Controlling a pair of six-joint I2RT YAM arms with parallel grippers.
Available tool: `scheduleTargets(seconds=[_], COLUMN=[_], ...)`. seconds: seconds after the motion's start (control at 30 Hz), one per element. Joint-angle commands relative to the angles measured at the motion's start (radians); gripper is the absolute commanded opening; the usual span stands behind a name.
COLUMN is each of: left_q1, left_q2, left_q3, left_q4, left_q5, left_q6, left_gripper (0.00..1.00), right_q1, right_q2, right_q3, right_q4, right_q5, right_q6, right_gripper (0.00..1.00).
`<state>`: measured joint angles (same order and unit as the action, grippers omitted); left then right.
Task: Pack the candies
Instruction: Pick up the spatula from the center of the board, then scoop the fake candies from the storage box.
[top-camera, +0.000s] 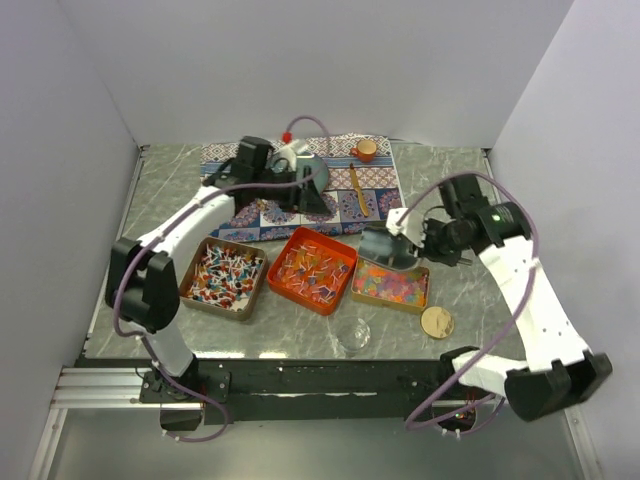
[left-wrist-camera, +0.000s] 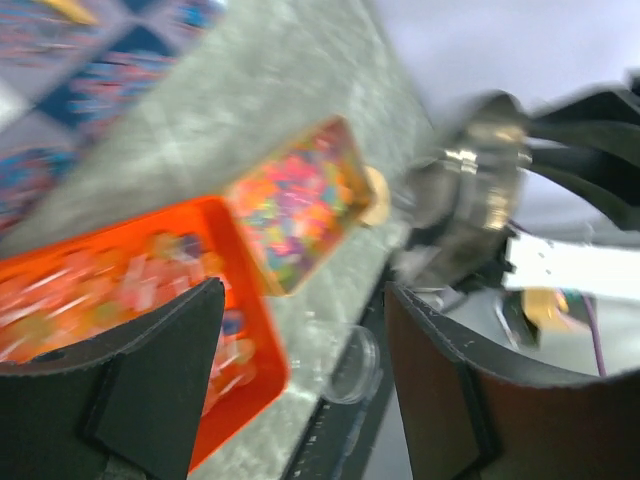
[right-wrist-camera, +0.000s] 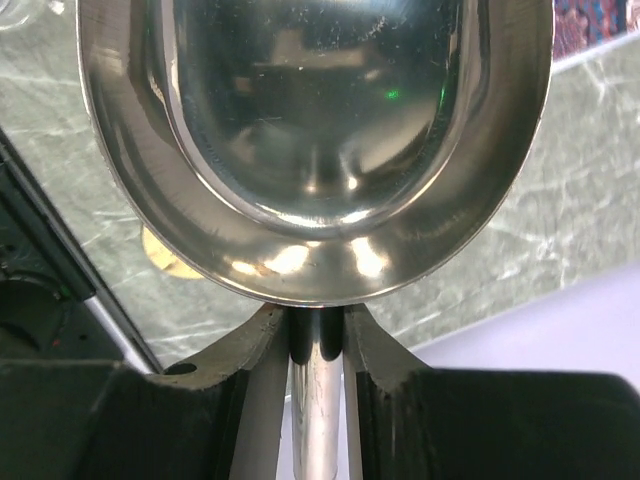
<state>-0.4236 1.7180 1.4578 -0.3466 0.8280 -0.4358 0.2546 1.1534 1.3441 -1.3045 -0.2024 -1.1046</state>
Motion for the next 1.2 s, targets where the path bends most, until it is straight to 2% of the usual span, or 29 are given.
scheduleTargets(seconds=[0.0,0.2,0.53,0.7,0.8,1.0,1.1,1.17], left_q1=[-0.07,-0.121,-0.133,-0.133,-0.115,0.032,0.094,0.126], left_q2=[0.066,0.147,0.183,0.183,0.169,0.078,0.026,-0.009], left_q3=[0.045,0.113,0.079,0.081,0.127,0.211,0.133,0.043], left_q4=[0.096,0.078,0.093,0.083,0.037,-0.012,-0.035,-0.02], left_q5=[0.118,0.115,0.1,0.077,0.068,0.062,0.046,0.043], left_q6=[-0.067,-0.055,-0.069,-0.057,-0.035,-0.003,0.017,0.008], left_gripper=[0.7,0.68,0.67,0.68,0.7,0.73,0.73,0.73], right_q1=[0.064,0.124,0.126,0.124,0.121,0.028,-0.018,-0.047], right_q2=[0.035,0.031,0.002,0.003,0.009,-0.017,-0.043,-0.052], right_q3=[0.082,0.099,0.182,0.165,0.156,0.086,0.017,-0.016], right_q4=[0.05,0.134,0.252,0.225,0.157,-0.065,-0.122,-0.134], right_q5=[0.021,-0.02,-0.202,-0.238,-0.209,-0.132,-0.068,-0.048], right_q6=[-0.135,-0.002,0.285,0.319,0.279,-0.019,-0.183,-0.227], right_gripper=[0.0,0.0,0.0,0.0,0.0,0.0,0.0,0.0])
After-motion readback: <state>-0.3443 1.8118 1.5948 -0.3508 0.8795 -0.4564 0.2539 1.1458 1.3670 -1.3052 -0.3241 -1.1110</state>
